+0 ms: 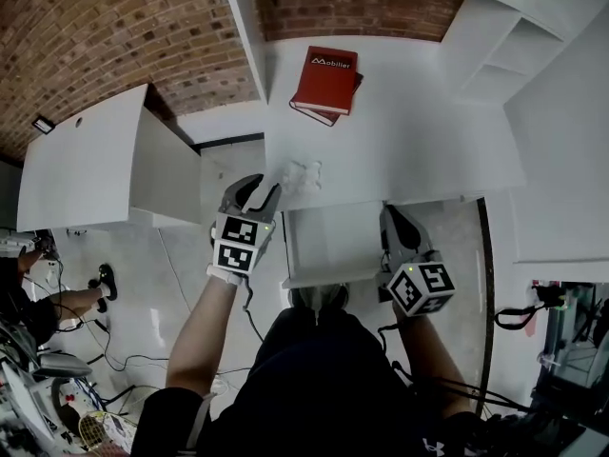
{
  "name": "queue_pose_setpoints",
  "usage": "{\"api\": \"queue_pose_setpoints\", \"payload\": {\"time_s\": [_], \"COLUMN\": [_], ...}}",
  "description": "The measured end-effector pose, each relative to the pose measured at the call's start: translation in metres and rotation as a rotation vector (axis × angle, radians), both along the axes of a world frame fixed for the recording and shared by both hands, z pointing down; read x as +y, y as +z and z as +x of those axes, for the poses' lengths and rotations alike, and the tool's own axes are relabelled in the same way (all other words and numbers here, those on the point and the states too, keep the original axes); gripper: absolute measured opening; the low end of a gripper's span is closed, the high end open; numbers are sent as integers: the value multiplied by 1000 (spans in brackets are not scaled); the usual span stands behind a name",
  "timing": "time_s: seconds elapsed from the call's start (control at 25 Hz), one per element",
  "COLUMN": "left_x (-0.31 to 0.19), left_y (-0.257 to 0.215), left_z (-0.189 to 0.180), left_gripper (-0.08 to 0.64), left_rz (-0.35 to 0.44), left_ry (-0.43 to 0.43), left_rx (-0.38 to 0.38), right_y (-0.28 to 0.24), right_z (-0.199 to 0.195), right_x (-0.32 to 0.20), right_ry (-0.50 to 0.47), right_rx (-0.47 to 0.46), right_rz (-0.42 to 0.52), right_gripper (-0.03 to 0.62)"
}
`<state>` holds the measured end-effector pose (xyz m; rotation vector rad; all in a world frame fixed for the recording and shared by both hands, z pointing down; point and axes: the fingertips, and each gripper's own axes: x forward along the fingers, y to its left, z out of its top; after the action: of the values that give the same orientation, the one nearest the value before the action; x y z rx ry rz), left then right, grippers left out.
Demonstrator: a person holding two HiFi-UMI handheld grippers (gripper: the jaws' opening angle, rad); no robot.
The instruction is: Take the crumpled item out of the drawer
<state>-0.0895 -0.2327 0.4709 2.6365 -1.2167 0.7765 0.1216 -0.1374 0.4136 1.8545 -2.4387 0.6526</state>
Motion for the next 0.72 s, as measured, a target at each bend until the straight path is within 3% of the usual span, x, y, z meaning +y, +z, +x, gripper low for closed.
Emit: {"api": "queue_pose_setpoints", "payload": {"time_s": [0.4, 0.6, 0.72], "left_x": [27, 51, 59], "left_y": [-118, -157, -175], "left_z": [-11, -11, -12], "left_gripper": [104, 13, 3], "left_rz": [253, 309, 322], "left_ry": [-101, -123, -138], "left_rx": [145, 249, 291], "right_y": [-61, -97, -118], "right_z": [-17, -20, -19], "right_x": [-6, 2, 5], "right_ry": [-40, -50, -47], "right_rx": [35, 66, 84], "right_rz": [145, 234, 288], "right_gripper": [3, 2, 3]}}
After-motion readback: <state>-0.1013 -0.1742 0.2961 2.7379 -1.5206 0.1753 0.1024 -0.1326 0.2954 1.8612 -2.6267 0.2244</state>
